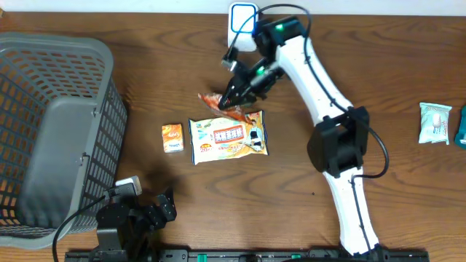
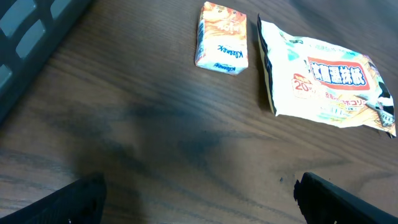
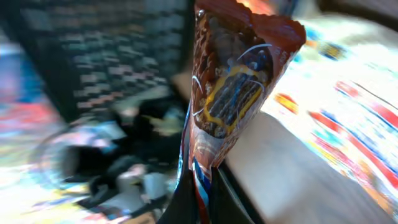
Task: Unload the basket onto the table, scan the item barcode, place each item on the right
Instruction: 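Reach the right gripper to the TOP bar and grasp it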
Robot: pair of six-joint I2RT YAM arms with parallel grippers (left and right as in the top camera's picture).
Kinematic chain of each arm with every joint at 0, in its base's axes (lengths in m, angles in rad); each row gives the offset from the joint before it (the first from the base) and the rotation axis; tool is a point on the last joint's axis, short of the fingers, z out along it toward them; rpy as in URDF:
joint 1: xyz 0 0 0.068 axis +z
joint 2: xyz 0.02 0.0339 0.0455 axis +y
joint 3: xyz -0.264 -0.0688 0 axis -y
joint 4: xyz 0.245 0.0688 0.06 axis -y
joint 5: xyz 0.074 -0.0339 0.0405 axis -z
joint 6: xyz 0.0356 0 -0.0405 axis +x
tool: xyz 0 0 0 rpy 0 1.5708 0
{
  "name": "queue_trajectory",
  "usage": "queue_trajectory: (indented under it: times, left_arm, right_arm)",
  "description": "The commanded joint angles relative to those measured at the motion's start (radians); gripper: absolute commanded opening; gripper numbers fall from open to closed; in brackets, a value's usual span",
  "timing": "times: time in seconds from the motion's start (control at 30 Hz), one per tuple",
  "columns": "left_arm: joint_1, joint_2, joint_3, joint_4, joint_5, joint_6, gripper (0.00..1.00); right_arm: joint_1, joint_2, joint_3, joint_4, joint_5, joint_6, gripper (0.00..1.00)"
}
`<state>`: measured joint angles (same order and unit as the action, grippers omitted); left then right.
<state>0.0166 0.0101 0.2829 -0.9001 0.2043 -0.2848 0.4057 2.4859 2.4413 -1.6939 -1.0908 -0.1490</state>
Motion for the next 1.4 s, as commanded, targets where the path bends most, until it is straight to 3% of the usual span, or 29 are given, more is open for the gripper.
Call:
queue_trajectory:
  times: [0.0,0.07,0.1,0.13,0.3,0.4,0.6,1.1,1.2,1.37]
  left_arm:
    - [0.002,-0.005,-0.005,-0.034,0.001,0.006,0.98]
    - [0.002,-0.005,-0.005,-0.034,0.001,0.006,0.98]
    - [0.002,-0.005,-0.005,-0.034,0.001,0.006,0.98]
    - [0.002,-0.005,-0.005,-0.034,0.001,0.006,0.98]
    - [0.002,-0.005,-0.005,-0.034,0.001,0.006,0.98]
    - [0.002,-0.005,-0.005,-0.034,0.001,0.006,0.98]
    - [0.002,-0.005,-0.005,-0.034,0.001,0.006,0.98]
    - [0.002,-0.005,-0.005,-0.034,0.001,0.006,0.98]
    - [0.002,-0.005,-0.005,-0.034,0.001,0.006,0.98]
    - [0.002,-0.005,-0.005,-0.034,0.001,0.006,0.98]
  right_arm:
    - [0.007,-0.022,0.011,-0.005,-0.263,0.018,0.01]
    - [0.007,-0.022,0.011,-0.005,-0.263,0.188,0.01]
    - [0.008,-0.022,0.011,-0.005,-0.262,0.383,0.02]
    - [0.008,-0.022,0.011,-0.005,-0.262,0.476,0.01]
    - [0.006,-0.022,0.011,-0.005,-0.262,0.782,0.01]
    - [0.013,-0.022,0.011,-0.005,-0.279,0.883,0.01]
    - [0.021,-0.022,0.011,-0.005,-0.360,0.904,0.01]
    - [0.004,-0.022,0.011,-0.004,-0.346,0.886,0.01]
    - [0.001,-0.022,0.011,0.018,-0.160,0.796,0.01]
    - [0.000,-0.022,0.011,0.050,0.316,0.951,0.02]
